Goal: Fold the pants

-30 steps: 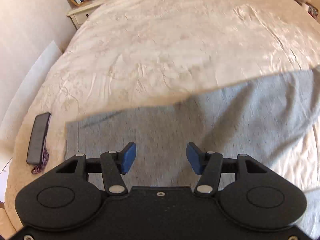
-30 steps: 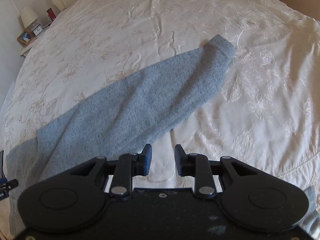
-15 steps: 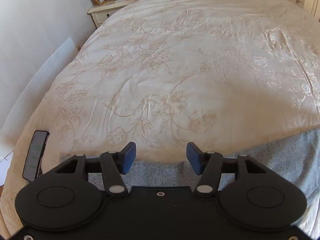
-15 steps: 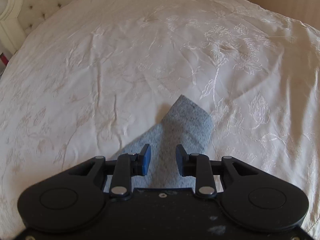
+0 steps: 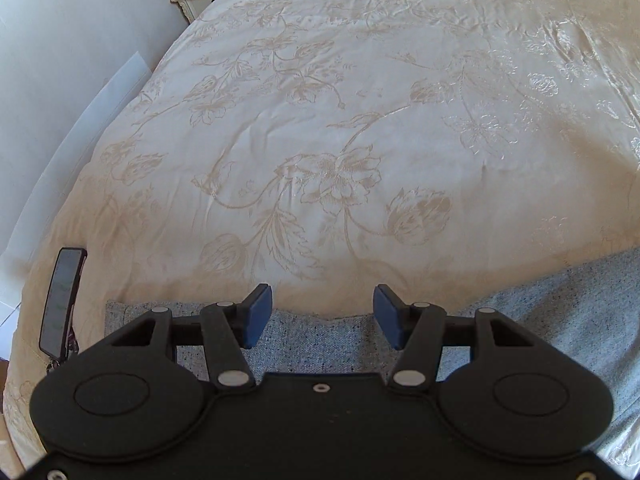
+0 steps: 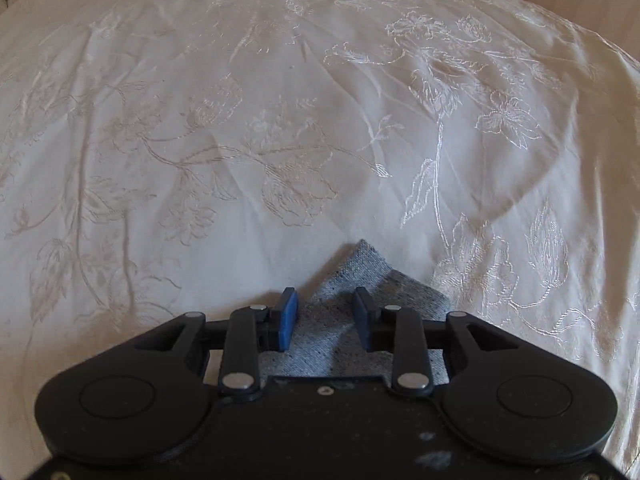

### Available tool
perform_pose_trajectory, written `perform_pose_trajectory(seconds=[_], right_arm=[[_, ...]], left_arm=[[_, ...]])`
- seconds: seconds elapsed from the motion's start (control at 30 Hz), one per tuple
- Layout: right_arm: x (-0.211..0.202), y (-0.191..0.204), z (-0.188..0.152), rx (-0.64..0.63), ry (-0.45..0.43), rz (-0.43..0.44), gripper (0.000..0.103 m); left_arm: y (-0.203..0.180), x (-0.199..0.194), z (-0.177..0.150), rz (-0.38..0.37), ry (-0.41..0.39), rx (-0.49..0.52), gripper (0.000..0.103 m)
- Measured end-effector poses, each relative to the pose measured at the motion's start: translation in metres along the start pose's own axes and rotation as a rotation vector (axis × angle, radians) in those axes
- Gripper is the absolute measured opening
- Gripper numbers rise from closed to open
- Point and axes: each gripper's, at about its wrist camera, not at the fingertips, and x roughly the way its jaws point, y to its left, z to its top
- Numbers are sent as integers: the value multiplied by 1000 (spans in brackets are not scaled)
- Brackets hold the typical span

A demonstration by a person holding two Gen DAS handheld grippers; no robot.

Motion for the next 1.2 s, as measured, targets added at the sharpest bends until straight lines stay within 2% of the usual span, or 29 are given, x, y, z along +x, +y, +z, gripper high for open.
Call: perform_pose_trajectory(seconds=[0.03, 0.2, 0.4, 0.57, 0.77, 0.87, 1.07, 1.2], right_arm=[[-5, -6, -5, 3, -11, 29, 5], [-52, -47, -34, -11, -62, 108, 5], [-114, -115, -79, 84, -59, 176, 5], [-138, -164, -122, 119, -41, 138, 5], [-134, -212, -165, 200, 46, 105, 5], [-129, -214, -177, 202, 67, 102, 5], [-124, -200, -178, 145, 46, 101, 5], [-117, -194, -173, 142, 55, 113, 5]], left_arm=[[2, 2, 0, -6, 8, -2, 62], [13, 5, 5, -38, 39, -33, 62], [28, 8, 15, -63, 87, -65, 62], [38, 19, 21, -73, 148, -94, 62], [42, 48, 24, -66, 287, -125, 63], [43, 65, 25, -45, 362, -160, 63], [40, 85, 24, -19, 397, -213, 64], [27, 101, 15, 6, 444, -202, 71]])
